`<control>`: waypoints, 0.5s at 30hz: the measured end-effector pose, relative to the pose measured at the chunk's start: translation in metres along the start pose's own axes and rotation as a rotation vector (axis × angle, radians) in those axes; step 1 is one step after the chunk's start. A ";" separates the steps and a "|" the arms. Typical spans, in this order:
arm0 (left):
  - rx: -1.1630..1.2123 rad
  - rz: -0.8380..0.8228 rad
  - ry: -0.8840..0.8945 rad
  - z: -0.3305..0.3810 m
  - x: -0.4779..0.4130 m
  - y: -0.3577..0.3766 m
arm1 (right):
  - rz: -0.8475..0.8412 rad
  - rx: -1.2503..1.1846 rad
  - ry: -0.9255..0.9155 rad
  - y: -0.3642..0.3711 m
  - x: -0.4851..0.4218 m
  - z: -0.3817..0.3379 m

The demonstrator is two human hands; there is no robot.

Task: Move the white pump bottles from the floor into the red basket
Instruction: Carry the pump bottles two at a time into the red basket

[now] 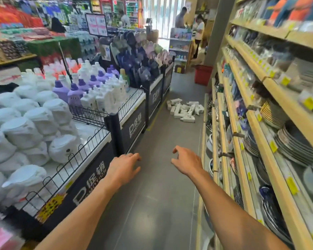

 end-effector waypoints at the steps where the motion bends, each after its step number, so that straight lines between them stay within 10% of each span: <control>1: 0.001 0.002 0.018 0.001 -0.015 0.000 | 0.004 -0.002 0.013 0.000 -0.010 0.004; 15: 0.045 -0.027 0.178 -0.023 -0.213 0.001 | 0.083 0.058 0.157 -0.023 -0.140 0.017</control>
Point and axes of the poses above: each hand's wrist, its own x-axis away from the middle knuckle, its own y-axis out of the palm, z = x × y, the point moved 10 cm from there along -x, towards the middle knuckle, and after that the axes turned 5 degrees about z, right-handed, at the moved point
